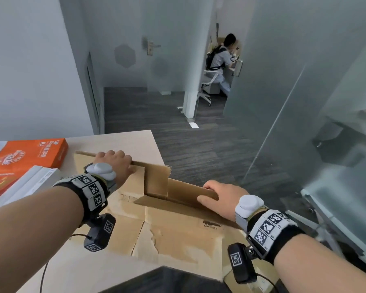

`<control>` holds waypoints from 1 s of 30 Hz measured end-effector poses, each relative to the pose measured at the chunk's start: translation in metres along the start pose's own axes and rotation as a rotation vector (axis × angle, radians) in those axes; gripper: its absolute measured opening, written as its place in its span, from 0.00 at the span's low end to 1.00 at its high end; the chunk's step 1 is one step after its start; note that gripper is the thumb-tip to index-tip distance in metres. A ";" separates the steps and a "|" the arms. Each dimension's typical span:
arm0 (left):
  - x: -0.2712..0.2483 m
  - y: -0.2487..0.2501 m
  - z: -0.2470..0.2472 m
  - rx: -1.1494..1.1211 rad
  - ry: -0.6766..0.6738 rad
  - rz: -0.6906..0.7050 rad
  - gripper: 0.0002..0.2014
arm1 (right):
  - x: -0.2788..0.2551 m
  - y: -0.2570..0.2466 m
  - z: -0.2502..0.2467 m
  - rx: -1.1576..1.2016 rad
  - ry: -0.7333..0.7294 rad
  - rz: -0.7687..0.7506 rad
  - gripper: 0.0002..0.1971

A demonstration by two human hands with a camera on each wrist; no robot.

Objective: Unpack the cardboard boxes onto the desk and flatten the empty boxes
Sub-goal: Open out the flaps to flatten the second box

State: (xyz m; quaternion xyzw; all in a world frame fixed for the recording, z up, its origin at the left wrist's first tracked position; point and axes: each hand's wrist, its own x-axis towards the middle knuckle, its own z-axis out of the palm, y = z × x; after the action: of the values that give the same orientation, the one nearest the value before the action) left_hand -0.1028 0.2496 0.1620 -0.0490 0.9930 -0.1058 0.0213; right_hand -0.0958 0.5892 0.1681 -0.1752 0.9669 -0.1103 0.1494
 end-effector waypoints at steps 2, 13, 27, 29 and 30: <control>0.004 0.000 0.004 -0.029 0.032 -0.022 0.22 | -0.008 -0.001 0.004 -0.013 -0.068 -0.081 0.40; 0.024 0.052 -0.020 0.100 0.077 0.132 0.17 | -0.015 0.049 0.008 -0.162 -0.100 0.088 0.21; 0.076 0.256 -0.096 -0.158 0.262 0.590 0.18 | -0.136 0.189 -0.021 -0.067 0.404 0.590 0.22; 0.082 0.274 -0.103 -0.226 0.273 0.646 0.19 | -0.145 0.200 -0.019 -0.061 0.476 0.639 0.24; 0.084 0.281 -0.104 -0.248 0.277 0.671 0.20 | -0.150 0.203 -0.018 -0.070 0.509 0.650 0.24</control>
State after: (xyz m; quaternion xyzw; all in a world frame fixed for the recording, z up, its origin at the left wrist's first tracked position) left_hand -0.2175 0.5362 0.2011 0.2913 0.9525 0.0224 -0.0857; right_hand -0.0298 0.8336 0.1685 0.1674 0.9810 -0.0643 -0.0735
